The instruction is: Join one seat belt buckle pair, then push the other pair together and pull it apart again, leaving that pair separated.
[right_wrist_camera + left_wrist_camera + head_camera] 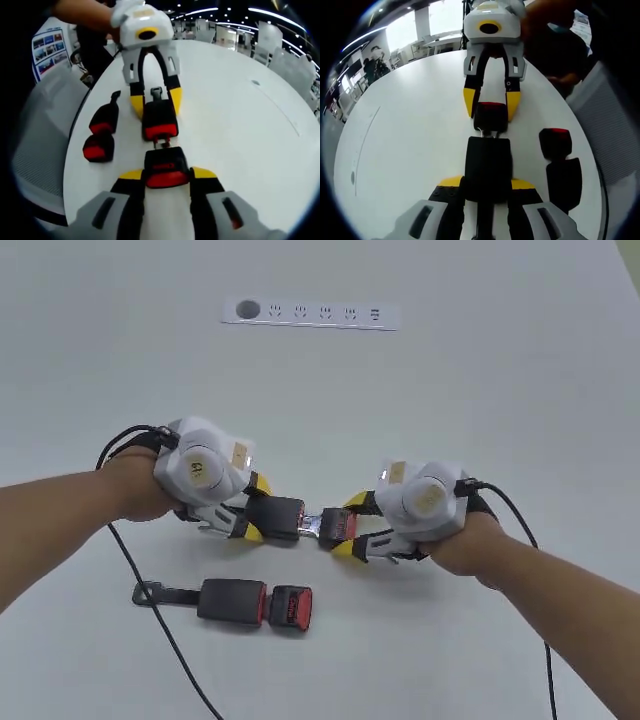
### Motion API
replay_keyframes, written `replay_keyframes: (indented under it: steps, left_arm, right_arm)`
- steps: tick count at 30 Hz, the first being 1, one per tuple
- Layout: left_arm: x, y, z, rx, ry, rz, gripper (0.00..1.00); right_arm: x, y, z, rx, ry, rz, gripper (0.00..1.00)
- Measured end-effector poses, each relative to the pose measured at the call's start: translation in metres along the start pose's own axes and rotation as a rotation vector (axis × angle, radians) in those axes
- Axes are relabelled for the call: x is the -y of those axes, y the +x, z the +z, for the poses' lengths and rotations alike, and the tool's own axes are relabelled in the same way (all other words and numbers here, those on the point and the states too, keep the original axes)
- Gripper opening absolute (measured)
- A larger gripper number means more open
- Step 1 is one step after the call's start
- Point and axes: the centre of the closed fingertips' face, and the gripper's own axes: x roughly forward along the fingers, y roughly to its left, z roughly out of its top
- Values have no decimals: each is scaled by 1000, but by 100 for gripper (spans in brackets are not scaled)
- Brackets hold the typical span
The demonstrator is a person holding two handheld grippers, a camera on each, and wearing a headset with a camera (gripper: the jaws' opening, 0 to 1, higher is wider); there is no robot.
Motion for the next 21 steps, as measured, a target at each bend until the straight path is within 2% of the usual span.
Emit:
replay_keyframes:
  steps: [4,10,21]
  left_arm:
    - [0,0,0,-1,-2,0,34]
    - [0,0,1,5,-7,2,34]
    - [0,0,1,6,-15,5,34]
  right_arm:
    - [1,-2,-2,11,-1,-4,35]
    - [4,-12,-13,-8,-3,-9,35]
    - [7,-25,-26,-12,-13,-5,35]
